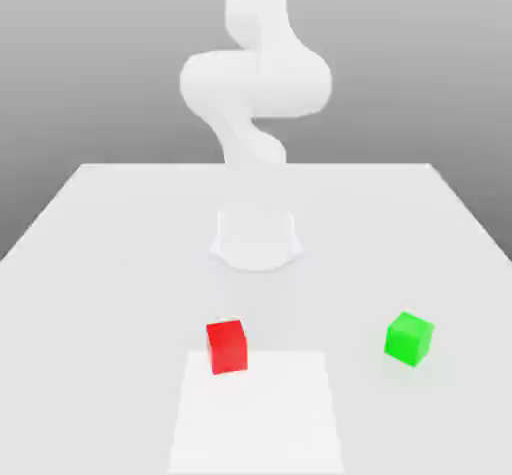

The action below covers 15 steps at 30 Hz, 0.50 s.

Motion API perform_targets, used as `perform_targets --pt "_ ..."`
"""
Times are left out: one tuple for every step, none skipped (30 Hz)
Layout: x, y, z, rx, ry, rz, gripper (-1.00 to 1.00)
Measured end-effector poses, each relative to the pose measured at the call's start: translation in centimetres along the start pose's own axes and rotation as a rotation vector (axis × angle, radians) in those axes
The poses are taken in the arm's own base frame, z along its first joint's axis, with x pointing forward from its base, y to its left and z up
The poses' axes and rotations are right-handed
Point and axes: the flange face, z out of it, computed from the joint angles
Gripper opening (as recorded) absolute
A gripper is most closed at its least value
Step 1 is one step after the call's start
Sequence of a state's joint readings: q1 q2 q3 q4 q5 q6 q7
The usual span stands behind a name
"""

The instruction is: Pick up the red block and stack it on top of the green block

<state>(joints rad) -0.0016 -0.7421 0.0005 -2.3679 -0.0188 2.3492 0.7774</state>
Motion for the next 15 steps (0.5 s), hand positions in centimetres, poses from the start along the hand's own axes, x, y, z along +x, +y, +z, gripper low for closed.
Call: perform_targets --pt "-0.6 0.6 2.6 -0.03 -0.023 -0.017 0.0" --pt "-1.2 1.4 5.0 -0.059 -0.047 -0.032 0.0" --pt "-1.9 2.3 7.3 -0.087 -0.071 -0.047 0.0" --pt "-2.7 3.3 9.6 -0.114 -0.097 -0.061 0.0" --pt "-3.5 4.3 11.7 -0.141 -0.123 -0.075 0.0" --pt "-4.4 5.5 13.8 -0.166 -0.15 -0.088 0.0" --pt "-5.3 6.8 15.7 -0.191 -0.178 -0.1 0.0" --pt "-6.4 8.2 17.6 -0.215 -0.207 -0.112 0.0" --pt "-7.5 9.6 19.3 -0.239 -0.237 -0.123 0.0" --pt "-8.7 11.2 21.0 -0.262 -0.269 -0.134 0.0" --pt "-10.0 12.8 22.5 -0.285 -0.303 -0.144 0.0" --pt "-11.4 14.5 24.0 -0.307 -0.338 -0.155 0.0" --pt "-13.0 16.3 25.3 -0.328 -0.375 -0.165 0.0" --pt "-14.6 18.2 26.5 -0.35 -0.415 -0.175 0.0" --pt "-16.4 20.1 27.6 -0.37 -0.456 -0.185 0.0"
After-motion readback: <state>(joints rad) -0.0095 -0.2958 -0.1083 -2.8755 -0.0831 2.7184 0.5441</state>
